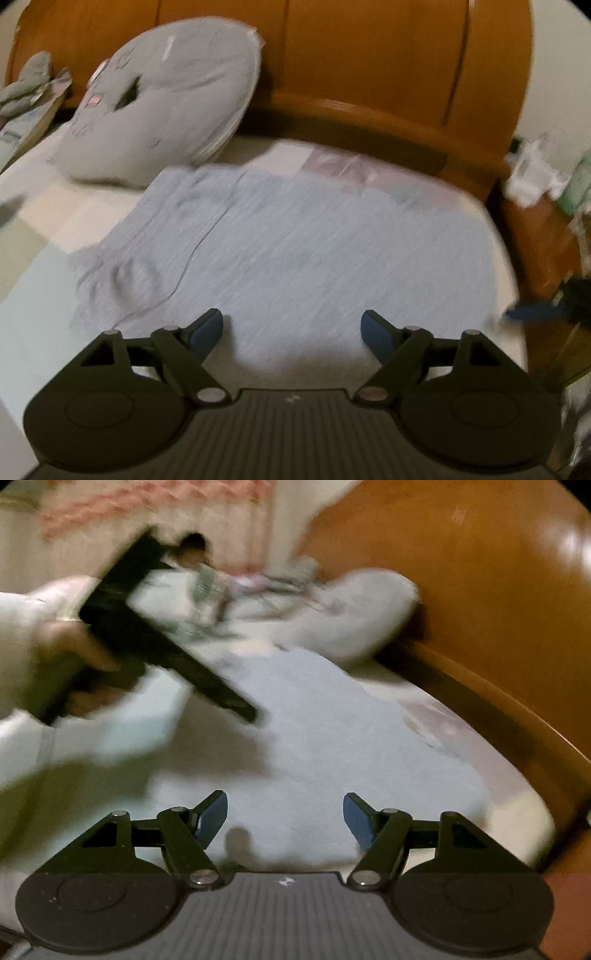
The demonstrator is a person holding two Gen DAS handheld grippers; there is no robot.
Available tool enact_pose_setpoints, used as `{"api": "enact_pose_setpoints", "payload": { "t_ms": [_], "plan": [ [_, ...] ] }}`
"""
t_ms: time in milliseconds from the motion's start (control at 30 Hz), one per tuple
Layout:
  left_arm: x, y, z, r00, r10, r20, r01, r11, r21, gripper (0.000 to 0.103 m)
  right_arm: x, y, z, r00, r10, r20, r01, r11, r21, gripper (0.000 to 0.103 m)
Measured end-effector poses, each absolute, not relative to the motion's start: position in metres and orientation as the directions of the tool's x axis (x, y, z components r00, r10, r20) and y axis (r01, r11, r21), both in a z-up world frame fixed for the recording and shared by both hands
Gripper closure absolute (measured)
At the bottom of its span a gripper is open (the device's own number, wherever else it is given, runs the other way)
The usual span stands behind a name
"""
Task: Fold clothes
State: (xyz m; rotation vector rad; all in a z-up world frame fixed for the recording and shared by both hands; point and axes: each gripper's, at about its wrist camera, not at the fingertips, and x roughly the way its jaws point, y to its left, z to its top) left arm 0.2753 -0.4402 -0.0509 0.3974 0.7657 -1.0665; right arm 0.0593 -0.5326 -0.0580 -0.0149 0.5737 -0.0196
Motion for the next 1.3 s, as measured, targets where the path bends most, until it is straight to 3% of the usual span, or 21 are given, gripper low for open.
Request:
{"api": "enact_pose_setpoints", "payload": {
  "t_ms": [300,433,567,667,800,933,1067,1167,1300],
  "plan": [
    [0.267,-0.433,-0.068,0.282,-0.585,-0.761,0.899,0.438,-0.004,0.020,0.050,-0.546,-0.077,0.814,0.012,-0.581,0.046,0.995,0.085,0.027],
    [0.277,-0.454,-0.037,0.228,-0.628,-0.744,0.903,0.422,-0.080,0.020,0.059,-0.563,-0.065,0.838,-0.038,-0.544,0.089,0.994,0.067,0.019],
    [0.285,-0.494,-0.019,0.184,-0.701,-0.689,0.926,0.359,-0.117,0.020,0.078,-0.587,-0.072,0.828,-0.131,-0.545,0.194,0.979,0.059,0.019],
    [0.303,-0.528,-0.035,0.125,-0.707,-0.696,0.916,0.352,-0.193,0.020,0.082,-0.596,-0.083,0.809,-0.159,-0.566,0.241,0.968,0.073,0.019],
    [0.341,-0.551,-0.072,0.182,-0.638,-0.749,0.849,0.486,-0.208,0.022,0.075,-0.596,-0.092,0.800,-0.159,-0.578,0.248,0.966,0.078,0.018],
    [0.345,-0.547,-0.071,0.190,-0.643,-0.742,0.822,0.518,-0.238,0.021,0.070,-0.600,-0.089,0.802,-0.138,-0.581,0.246,0.963,0.110,0.015],
    [0.322,-0.521,-0.038,0.227,-0.602,-0.766,0.850,0.505,-0.146,0.020,0.068,-0.604,-0.075,0.815,-0.103,-0.571,0.232,0.960,0.158,0.015],
    [0.297,-0.477,-0.014,0.274,-0.574,-0.772,0.874,0.484,-0.049,0.012,0.071,-0.599,-0.053,0.839,-0.077,-0.539,0.188,0.970,0.154,0.014],
    [0.259,-0.394,0.000,0.384,-0.539,-0.749,0.857,0.511,0.071,0.005,0.100,-0.588,-0.025,0.868,0.009,-0.496,0.070,0.988,0.141,0.004]
  ]
}}
